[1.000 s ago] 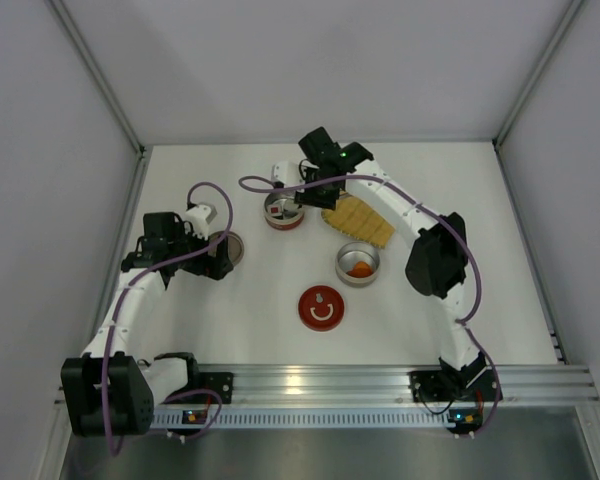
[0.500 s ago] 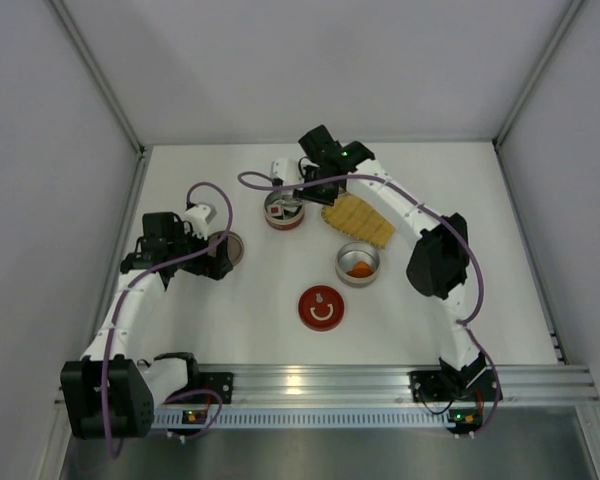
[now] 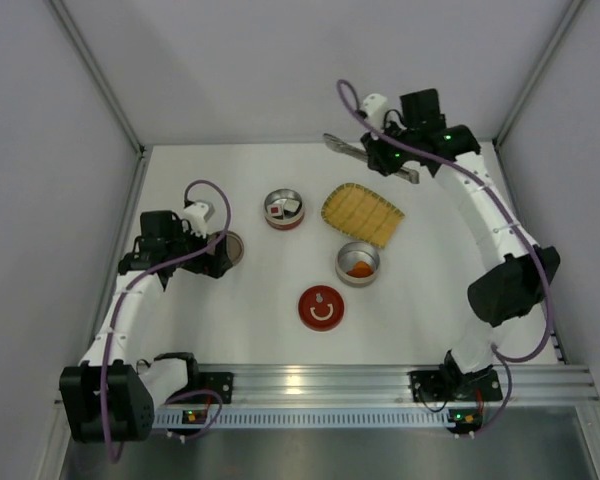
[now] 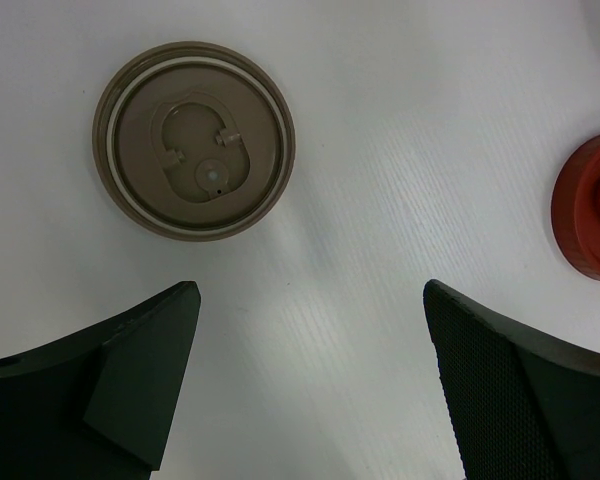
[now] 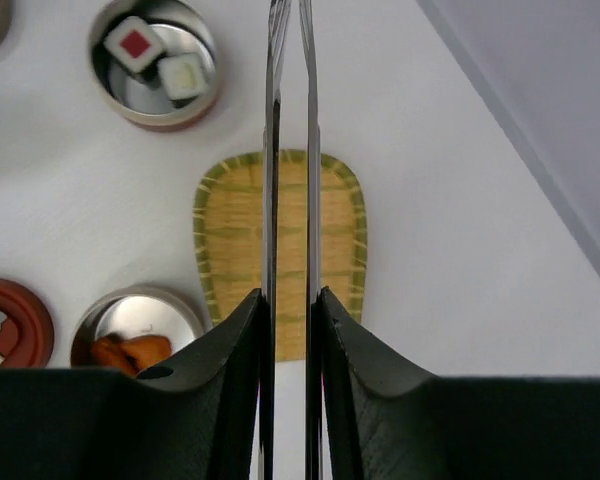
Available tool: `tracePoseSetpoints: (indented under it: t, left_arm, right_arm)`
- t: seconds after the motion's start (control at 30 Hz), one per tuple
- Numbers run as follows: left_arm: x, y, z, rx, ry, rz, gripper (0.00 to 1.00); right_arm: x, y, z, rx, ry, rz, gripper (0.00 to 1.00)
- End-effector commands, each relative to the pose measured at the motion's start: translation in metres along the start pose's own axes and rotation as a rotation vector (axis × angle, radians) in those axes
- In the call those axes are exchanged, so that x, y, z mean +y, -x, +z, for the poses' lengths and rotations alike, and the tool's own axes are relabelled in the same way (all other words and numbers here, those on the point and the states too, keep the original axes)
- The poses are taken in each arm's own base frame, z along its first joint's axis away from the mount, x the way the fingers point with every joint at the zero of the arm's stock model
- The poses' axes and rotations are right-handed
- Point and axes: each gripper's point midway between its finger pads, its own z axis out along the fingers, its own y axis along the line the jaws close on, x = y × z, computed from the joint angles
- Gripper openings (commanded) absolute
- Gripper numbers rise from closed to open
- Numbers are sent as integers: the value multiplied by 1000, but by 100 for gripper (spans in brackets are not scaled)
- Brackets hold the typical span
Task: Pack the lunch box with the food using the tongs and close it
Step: Place the fake food in the packing box, then place the clamp at the center of the board.
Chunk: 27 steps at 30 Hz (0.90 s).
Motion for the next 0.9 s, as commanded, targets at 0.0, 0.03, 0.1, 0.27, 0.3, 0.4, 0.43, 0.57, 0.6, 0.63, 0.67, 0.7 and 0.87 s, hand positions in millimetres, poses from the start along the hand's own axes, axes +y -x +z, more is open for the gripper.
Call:
tracePoseSetpoints:
  t: [0.0,0.03,0.1,0.27,0.3,0.4,0.43,0.57,0.6,0.63,0.67,0.7,0.87]
  left_arm:
    - [0,27,-11,-71,14,10,98]
    - [0,28,-11,-67,13,6,98]
    - [0,29,-11,-62,12,0,98]
    - [5,29,-8,-39,27,-17,98]
    - [6,29,-7,-34,29,-21,98]
    - [7,28,-5,-23,33,-29,98]
    - [9,28,-5,-20,42,-32,98]
    - [9,28,-7,-14,44,-26,98]
    - [9,27,-9,-14,48,-25,98]
    - [9,26,-9,-12,52,-20,98]
    - [10,26,-10,-12,54,-14,98]
    - [9,26,-11,-10,54,-7,98]
    - [8,24,-12,-3,43,10,98]
  right_arm:
    - [-49,-27,-31,-91,-96,244,25]
    - [-68,-64,-40,-56,-145,336,25]
    - [-86,-96,-50,-36,-196,418,25]
    - [-117,-202,-66,66,-328,602,25]
    - [-117,-214,-65,79,-337,611,25]
    - [-118,-249,-55,122,-359,633,25]
    - [-116,-261,-51,142,-358,646,25]
    - [-123,-291,-36,189,-391,700,28]
    - [-125,-295,-33,194,-395,709,29]
    - [-125,-299,-30,203,-392,712,31]
    - [-123,-309,-22,234,-380,725,33]
    - [-121,-315,-20,254,-370,736,34]
    - [-110,-339,-1,348,-290,769,39]
